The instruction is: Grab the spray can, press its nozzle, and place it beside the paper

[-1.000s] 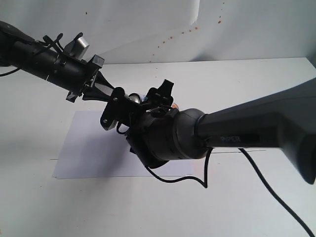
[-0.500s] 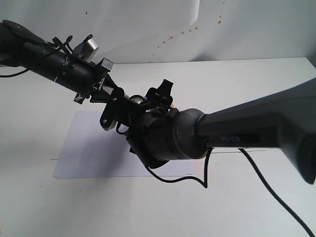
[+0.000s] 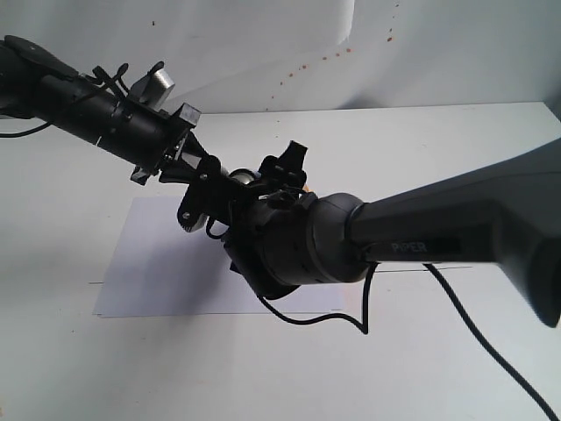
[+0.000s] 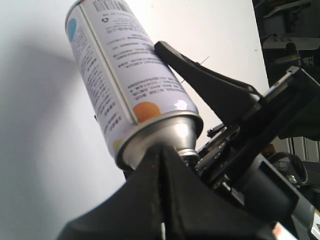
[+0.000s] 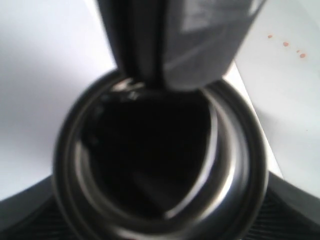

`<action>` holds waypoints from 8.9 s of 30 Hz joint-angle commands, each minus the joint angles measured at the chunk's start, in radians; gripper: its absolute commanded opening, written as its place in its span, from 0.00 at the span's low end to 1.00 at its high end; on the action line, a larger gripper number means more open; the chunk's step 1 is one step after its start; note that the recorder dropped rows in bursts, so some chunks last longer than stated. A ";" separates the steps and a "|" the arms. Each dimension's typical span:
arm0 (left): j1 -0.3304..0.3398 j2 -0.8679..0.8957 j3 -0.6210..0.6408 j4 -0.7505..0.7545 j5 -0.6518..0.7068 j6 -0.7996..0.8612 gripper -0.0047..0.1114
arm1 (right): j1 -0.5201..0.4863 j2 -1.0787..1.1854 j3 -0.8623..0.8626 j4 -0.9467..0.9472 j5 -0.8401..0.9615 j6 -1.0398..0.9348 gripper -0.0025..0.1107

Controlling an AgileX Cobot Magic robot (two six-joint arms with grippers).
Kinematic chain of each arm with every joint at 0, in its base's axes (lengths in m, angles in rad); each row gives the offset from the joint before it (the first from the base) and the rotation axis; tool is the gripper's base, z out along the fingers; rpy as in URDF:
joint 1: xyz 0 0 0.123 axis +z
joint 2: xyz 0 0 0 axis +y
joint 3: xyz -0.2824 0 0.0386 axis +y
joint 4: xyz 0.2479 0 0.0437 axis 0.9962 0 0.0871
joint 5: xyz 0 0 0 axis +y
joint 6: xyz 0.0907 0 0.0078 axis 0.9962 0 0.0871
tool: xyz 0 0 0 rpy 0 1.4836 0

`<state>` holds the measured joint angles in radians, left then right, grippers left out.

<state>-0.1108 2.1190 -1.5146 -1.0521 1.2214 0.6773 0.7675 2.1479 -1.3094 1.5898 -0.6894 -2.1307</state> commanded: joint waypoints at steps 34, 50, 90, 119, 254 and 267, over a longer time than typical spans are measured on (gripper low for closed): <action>0.041 -0.003 -0.015 -0.077 0.000 0.030 0.04 | 0.000 -0.127 -0.013 0.155 -0.082 -0.013 0.02; 0.041 -0.030 -0.015 -0.117 0.000 0.075 0.04 | 0.000 -0.126 -0.013 0.155 -0.107 -0.013 0.02; -0.033 -0.107 -0.014 -0.013 0.000 0.042 0.04 | -0.002 -0.105 -0.013 0.155 -0.044 -0.013 0.02; 0.233 -0.260 0.014 -0.130 -0.001 0.144 0.04 | 0.000 -0.175 -0.013 0.155 -0.161 -0.013 0.02; 0.031 -1.814 1.441 0.149 -1.265 0.057 0.04 | 0.000 -0.482 0.146 0.155 0.483 0.272 0.02; 0.031 -1.814 1.441 0.149 -1.265 0.057 0.04 | -0.001 -0.482 0.168 -0.100 0.453 0.555 0.02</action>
<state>-0.0826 0.3096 -0.0772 -0.9057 -0.0465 0.7365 0.7675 1.6876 -1.1508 1.6506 -0.2233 -1.7315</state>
